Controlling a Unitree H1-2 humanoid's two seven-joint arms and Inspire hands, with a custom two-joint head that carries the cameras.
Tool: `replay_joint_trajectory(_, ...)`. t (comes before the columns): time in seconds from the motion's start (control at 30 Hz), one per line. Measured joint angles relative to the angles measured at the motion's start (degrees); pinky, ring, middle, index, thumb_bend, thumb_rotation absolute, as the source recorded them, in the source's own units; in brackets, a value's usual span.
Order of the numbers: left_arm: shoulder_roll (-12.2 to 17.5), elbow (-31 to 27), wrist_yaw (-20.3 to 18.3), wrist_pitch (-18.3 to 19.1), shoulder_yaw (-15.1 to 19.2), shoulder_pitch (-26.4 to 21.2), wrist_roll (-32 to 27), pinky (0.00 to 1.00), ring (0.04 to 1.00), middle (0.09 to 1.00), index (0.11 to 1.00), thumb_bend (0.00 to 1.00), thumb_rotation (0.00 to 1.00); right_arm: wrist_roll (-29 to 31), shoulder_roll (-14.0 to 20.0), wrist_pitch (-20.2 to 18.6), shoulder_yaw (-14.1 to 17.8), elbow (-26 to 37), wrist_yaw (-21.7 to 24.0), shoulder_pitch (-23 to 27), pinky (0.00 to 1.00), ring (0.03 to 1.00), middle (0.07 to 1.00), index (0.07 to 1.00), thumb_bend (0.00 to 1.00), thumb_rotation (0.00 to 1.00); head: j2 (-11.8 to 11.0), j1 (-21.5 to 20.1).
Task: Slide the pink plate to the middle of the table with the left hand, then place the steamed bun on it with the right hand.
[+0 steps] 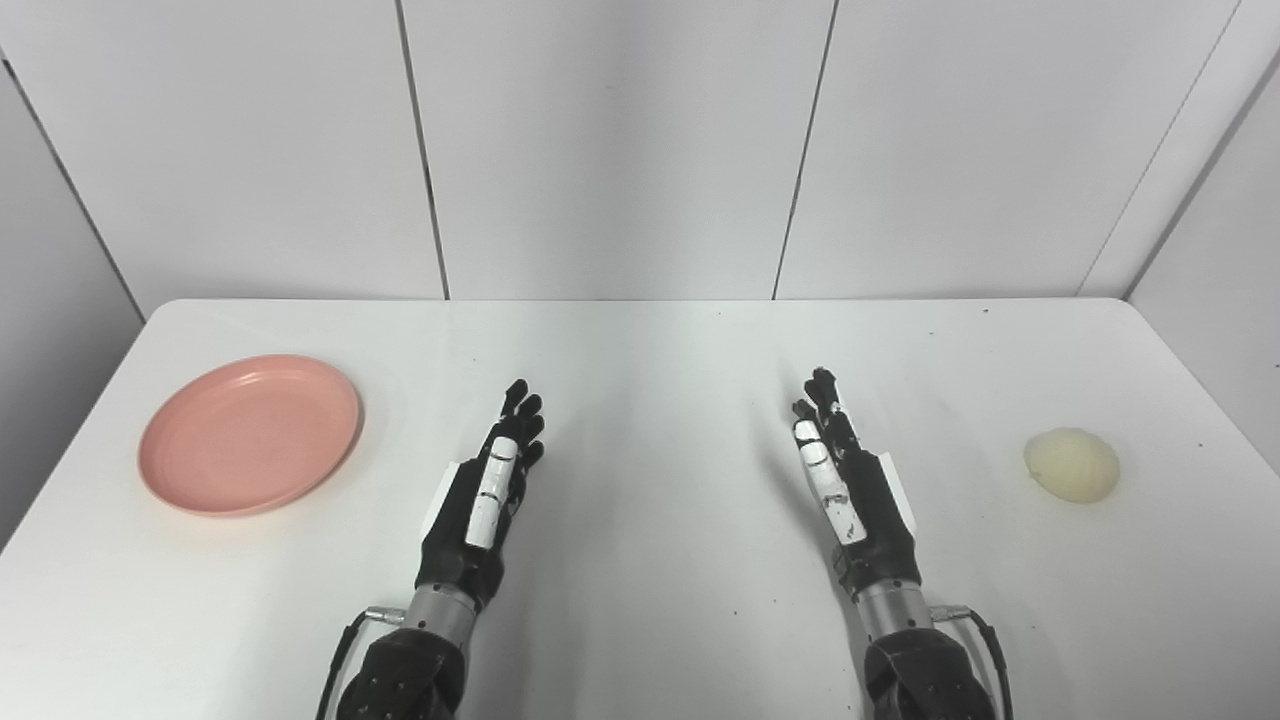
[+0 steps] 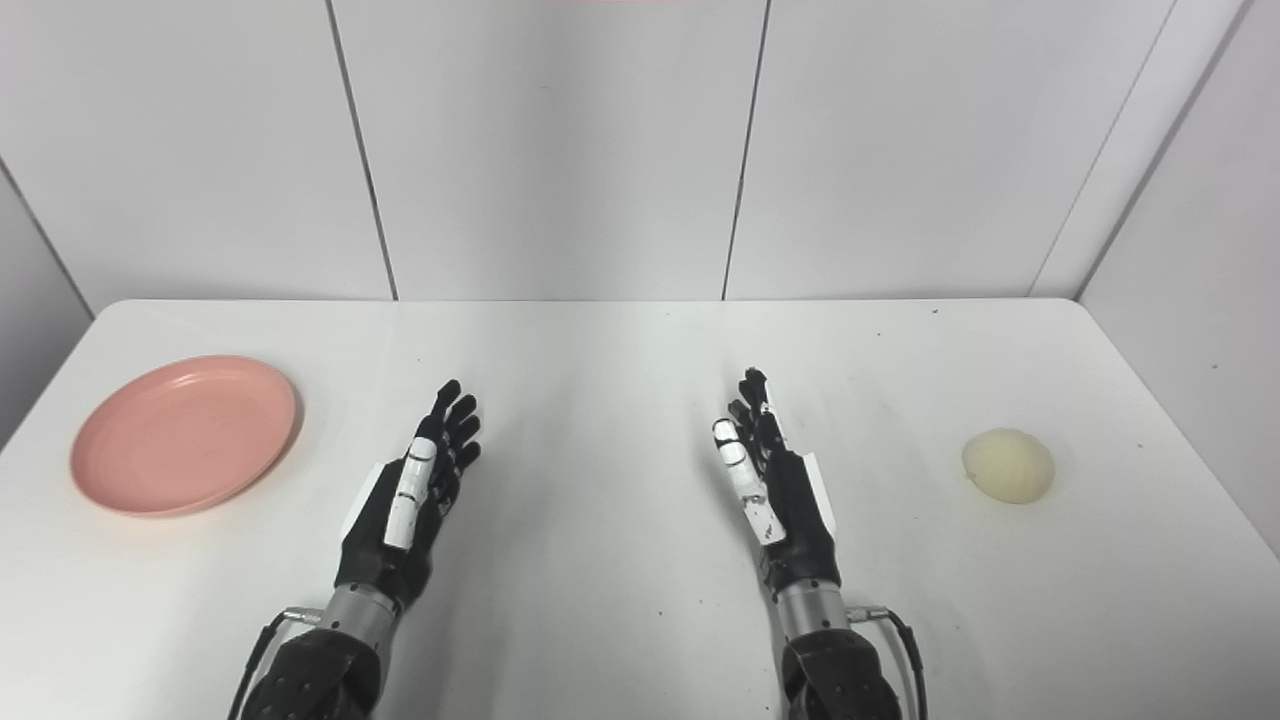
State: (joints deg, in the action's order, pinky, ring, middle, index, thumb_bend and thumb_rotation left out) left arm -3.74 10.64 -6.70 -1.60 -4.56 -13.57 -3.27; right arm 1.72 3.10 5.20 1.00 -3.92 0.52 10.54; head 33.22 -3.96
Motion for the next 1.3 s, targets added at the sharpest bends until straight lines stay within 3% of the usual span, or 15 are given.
replay_joint_trajectory(1.3, -0.01, 0.09, 0.53, -0.61, 0.1, 0.0, 0.12, 1.0, 1.0, 1.0, 1.0, 0.63, 1.0, 0.23, -0.07, 0.01, -0.03, -0.12, 0.04, 0.03, 0.99, 0.959, 0.985, 0.994, 0.53, 0.84, -0.26, -0.18)
